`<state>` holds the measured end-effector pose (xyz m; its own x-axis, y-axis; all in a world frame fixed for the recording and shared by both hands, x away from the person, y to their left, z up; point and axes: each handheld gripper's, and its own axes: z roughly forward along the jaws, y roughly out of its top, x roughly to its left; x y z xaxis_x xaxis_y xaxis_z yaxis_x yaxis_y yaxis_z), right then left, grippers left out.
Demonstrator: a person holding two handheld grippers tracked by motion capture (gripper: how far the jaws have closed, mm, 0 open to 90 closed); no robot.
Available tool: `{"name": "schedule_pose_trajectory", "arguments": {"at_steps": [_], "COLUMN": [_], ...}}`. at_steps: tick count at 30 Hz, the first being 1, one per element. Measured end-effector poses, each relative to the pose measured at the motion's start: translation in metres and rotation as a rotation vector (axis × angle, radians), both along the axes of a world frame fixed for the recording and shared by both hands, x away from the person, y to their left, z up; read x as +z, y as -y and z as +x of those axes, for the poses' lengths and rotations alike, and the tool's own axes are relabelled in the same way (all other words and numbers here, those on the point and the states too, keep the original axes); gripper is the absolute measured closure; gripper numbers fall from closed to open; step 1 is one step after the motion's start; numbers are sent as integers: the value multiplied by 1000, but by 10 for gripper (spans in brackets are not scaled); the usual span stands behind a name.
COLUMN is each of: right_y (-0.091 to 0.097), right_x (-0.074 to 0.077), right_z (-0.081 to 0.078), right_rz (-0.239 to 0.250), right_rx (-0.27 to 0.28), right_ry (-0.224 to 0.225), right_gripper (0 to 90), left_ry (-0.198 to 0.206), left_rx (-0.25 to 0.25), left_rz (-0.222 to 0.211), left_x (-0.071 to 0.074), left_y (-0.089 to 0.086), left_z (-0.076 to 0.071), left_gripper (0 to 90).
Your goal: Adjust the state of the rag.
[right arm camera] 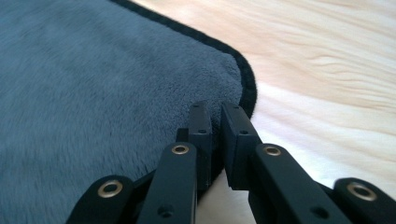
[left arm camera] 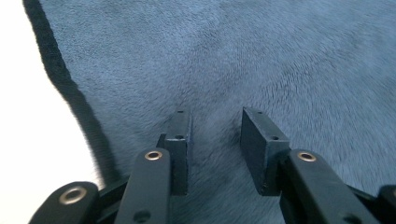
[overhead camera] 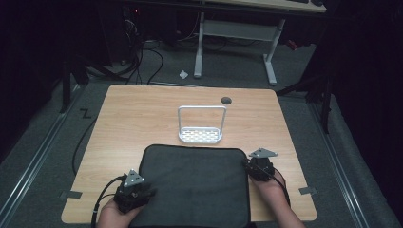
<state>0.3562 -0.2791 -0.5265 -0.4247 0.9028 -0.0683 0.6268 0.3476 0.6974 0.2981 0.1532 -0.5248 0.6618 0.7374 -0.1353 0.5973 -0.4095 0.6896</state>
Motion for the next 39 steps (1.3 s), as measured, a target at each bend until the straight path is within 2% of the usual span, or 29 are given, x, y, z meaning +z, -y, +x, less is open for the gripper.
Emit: {"name": "schedule_pose_trajectory", "arguments": {"at_steps": [3, 7, 9, 11, 12, 17, 21, 23, 28, 29, 33, 34, 35, 36, 37, 39], "right_y": [2, 3, 5, 10, 12, 25, 30, 29, 19, 16, 12, 12, 10, 8, 7, 2], "right_x": [-1, 0, 0, 0, 1, 1, 4, 10, 28, 30, 27, 23, 21, 20, 19, 19], "right_z": [14, 38, 49, 54, 55, 47, 46, 42, 21, 13, -11, -15, -17, -18, -19, -20], "right_rz": [-9, -40, -56, -75, -69, -67, -44, -28, 13, 36, 79, 94, 83, 62, 64, 64], "right_rx": [-22, -54, -74, -99, -111, -135, -139, -126, -96, -83, -59, -50, -47, -37, -26, -6], "right_ry": [15, 24, 27, 31, 26, 28, 15, 37, 87, 98, 137, 125, 108, 110, 110, 110], "right_gripper": [835, 831, 824, 819, 818, 800, 721, 709, 636, 625, 626, 624, 626, 635, 638, 619], "left_ry": [34, 52, 48, 47, 44, 65, 72, 76, 84, 84, 91, 91, 86, 85, 84, 82], "left_rx": [6, 37, 40, 38, 35, 1, -3, 0, 35, 44, 85, 97, 107, 117, 124, 129], "left_rz": [-12, -75, -69, -64, -59, -39, -39, -48, -68, -75, -92, -98, -107, -116, -121, -106], "left_x": [1, 2, 0, -3, -5, -8, -7, -7, -7, -7, -8, -8, -8, -8, -9, -9], "left_y": [6, 9, 10, 11, 14, 21, 23, 21, 13, 11, -1, -4, -6, -7, -8, -8], "left_z": [6, 26, 32, 34, 34, 33, 33, 32, 33, 33, 33, 33, 34, 36, 37, 40], "left_gripper": [612, 595, 595, 595, 595, 590, 585, 579, 556, 553, 512, 500, 486, 475, 469, 466]}}
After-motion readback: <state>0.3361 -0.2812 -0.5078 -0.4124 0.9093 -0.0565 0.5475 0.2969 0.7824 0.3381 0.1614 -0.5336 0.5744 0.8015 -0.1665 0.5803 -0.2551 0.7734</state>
